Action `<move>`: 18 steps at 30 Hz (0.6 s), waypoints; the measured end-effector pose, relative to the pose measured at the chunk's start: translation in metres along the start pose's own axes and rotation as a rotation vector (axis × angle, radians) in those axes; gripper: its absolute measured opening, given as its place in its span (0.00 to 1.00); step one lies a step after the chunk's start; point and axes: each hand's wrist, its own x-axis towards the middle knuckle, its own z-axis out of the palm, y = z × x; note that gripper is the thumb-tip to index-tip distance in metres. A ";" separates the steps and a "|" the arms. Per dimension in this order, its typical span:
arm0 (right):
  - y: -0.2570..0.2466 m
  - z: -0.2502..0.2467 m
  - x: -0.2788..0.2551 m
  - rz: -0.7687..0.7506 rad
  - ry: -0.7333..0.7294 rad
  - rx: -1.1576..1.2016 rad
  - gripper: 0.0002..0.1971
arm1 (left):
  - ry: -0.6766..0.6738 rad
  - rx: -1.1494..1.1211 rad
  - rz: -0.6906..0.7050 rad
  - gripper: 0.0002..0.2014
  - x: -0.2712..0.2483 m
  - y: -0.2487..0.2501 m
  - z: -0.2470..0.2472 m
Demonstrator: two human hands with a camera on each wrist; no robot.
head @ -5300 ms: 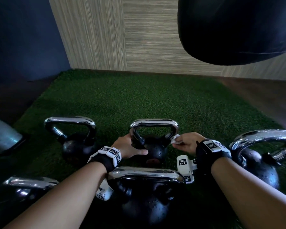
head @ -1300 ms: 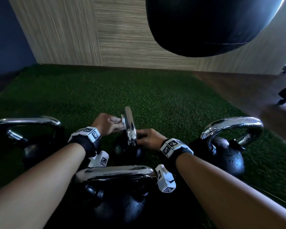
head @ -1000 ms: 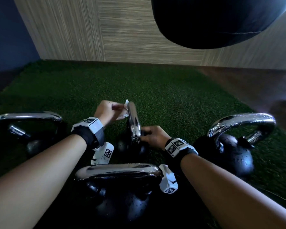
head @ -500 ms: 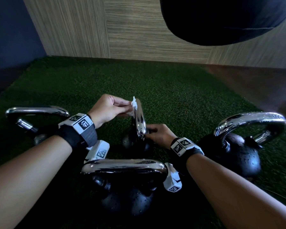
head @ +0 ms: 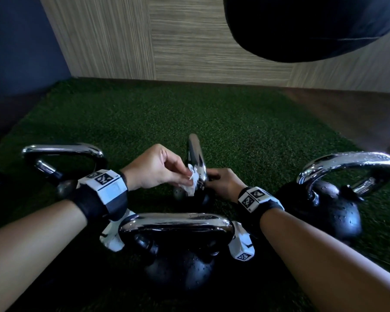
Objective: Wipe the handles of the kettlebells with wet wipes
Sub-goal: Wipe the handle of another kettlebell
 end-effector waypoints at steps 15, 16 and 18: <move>-0.067 -0.035 -0.018 -0.004 0.062 -0.504 0.07 | 0.056 0.104 -0.216 0.09 -0.006 -0.011 -0.010; -0.079 -0.041 -0.021 -0.042 0.119 -0.507 0.06 | 0.116 0.020 -0.242 0.08 -0.005 -0.005 -0.020; -0.103 -0.050 -0.028 -0.144 0.201 -0.442 0.05 | 0.239 -0.190 -0.277 0.07 -0.005 0.012 -0.039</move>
